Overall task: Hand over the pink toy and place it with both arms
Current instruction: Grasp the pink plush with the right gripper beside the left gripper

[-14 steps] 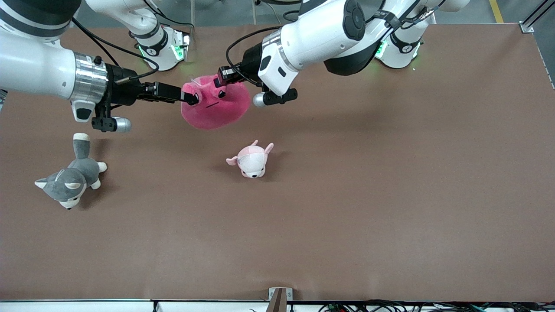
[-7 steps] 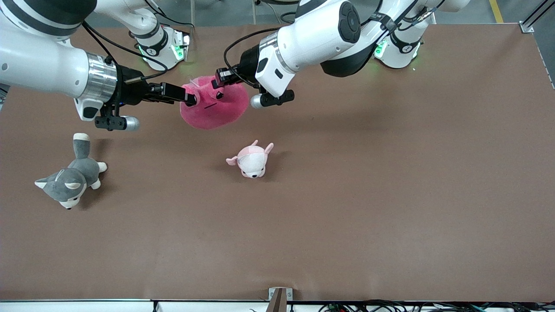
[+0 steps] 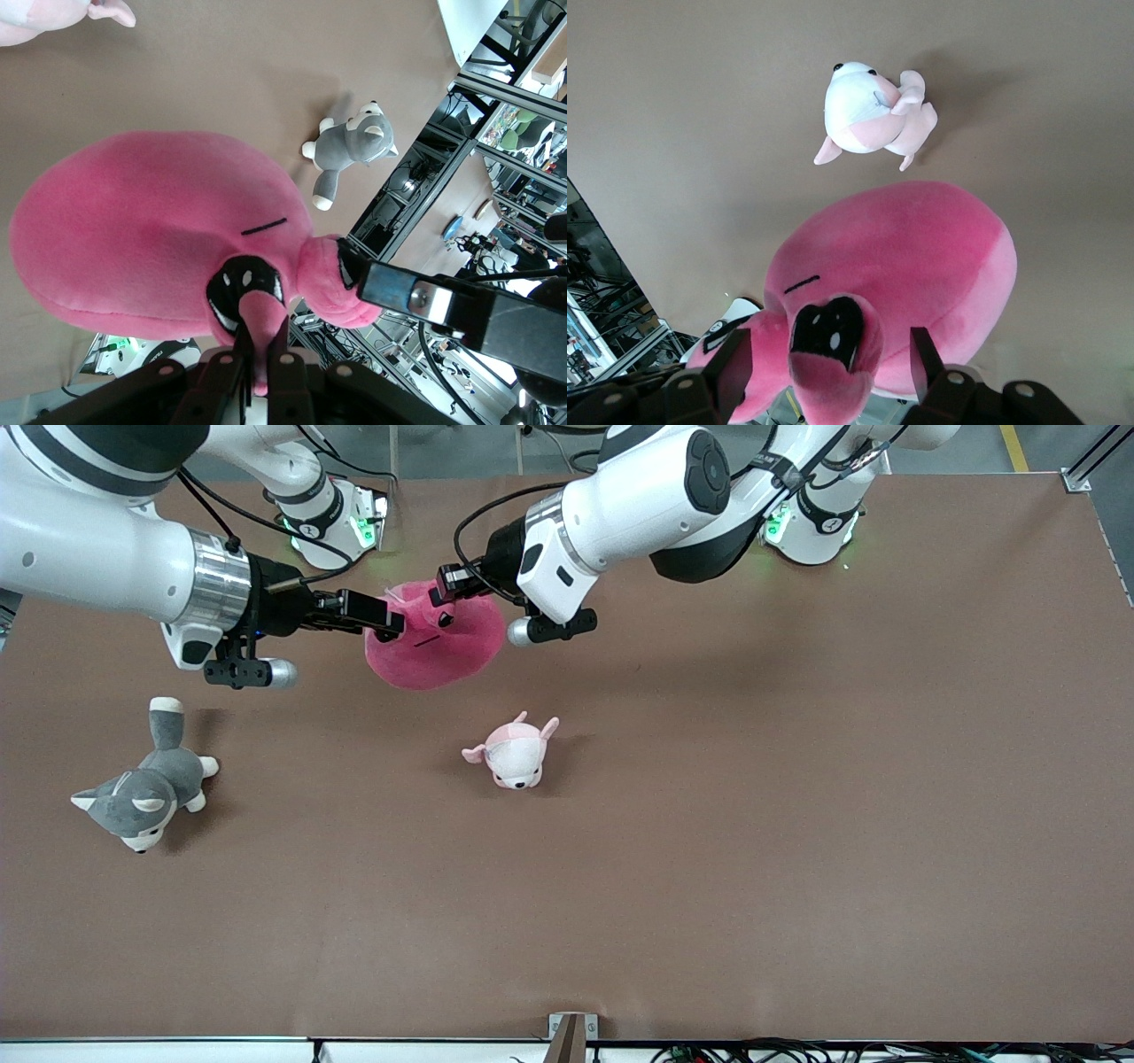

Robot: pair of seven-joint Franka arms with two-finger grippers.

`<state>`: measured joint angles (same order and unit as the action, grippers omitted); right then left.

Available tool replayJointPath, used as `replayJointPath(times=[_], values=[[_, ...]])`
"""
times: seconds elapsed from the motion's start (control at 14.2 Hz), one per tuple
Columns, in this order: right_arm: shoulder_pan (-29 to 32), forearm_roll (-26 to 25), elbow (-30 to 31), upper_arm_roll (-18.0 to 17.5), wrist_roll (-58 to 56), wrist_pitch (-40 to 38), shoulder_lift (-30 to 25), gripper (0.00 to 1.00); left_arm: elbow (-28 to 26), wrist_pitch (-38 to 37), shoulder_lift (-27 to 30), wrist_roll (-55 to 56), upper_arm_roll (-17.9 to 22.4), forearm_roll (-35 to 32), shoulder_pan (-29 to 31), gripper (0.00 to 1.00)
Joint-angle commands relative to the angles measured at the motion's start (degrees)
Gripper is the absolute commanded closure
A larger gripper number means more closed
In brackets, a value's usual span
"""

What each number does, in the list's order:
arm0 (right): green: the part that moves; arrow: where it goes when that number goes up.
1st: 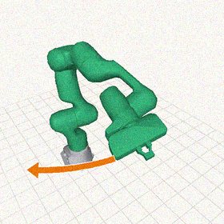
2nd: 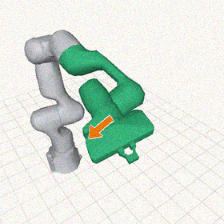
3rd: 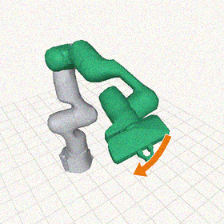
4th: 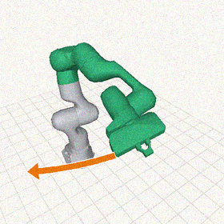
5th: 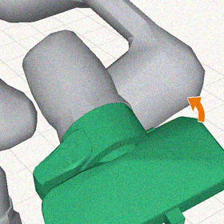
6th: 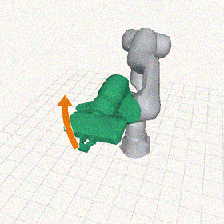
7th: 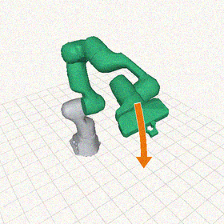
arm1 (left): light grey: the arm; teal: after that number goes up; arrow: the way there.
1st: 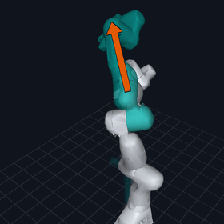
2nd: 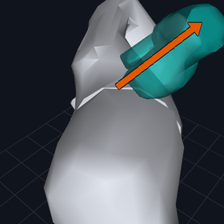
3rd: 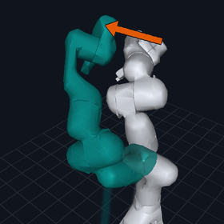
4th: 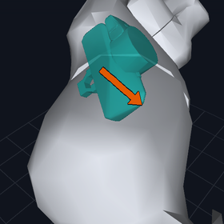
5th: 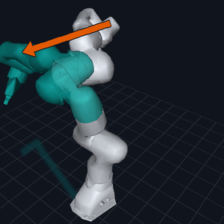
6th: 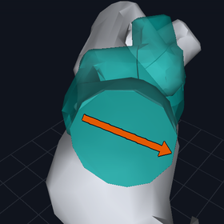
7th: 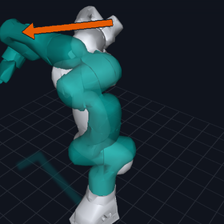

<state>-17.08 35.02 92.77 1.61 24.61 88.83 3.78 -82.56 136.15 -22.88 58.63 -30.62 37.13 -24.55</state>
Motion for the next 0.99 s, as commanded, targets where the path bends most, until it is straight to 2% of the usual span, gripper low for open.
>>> replayJointPath(times=[0.0, 0.14, 0.35, 0.49, 0.57, 0.64, 0.78, 0.92], values=[[-0.94, -1.27, 0.66, 0.50, 1.05, -1.11, -0.61, 0.31, 1.62, 0.70, -0.85, 1.14, 0.12, 0.22, -0.68, 0.99], [-1.03, -1.36, 0.66, 0.50, 1.05, -1.73, -0.61, 0.42, 1.62, 0.70, -0.85, 1.14, 0.03, 0.22, -0.68, 0.99], [-1.55, -1.36, 0.66, 0.50, 1.14, -3.13, -0.53, 0.64, 1.62, 0.70, -0.94, 1.14, 0.12, 0.13, -0.67, 0.98], [-1.64, -1.45, 0.66, 0.50, 1.14, -3.49, -0.44, 0.80, 1.62, 0.70, -1.12, 1.14, 0.12, 0.22, -0.59, 0.92], [-1.55, -1.54, 0.66, 0.50, 0.97, -4.19, -0.44, 0.91, 1.62, 0.70, -1.12, 1.14, 0.12, 0.22, -0.59, 0.88], [-1.55, -1.80, 0.66, 0.50, 0.96, -4.37, -0.44, 0.95, 1.62, 0.70, -1.12, 1.14, 0.12, 0.22, -0.59, 0.84], [-1.55, -2.15, 0.57, 0.50, 0.79, -4.37, -0.52, 0.97, 1.62, 0.70, -1.12, 1.14, 0.12, 0.31, -0.50, 0.74], [-1.55, -2.15, 0.57, 0.59, 0.70, -4.37, -0.53, 0.98, 1.44, 0.44, -1.03, 1.14, 0.12, 0.40, -0.15, 0.70]])
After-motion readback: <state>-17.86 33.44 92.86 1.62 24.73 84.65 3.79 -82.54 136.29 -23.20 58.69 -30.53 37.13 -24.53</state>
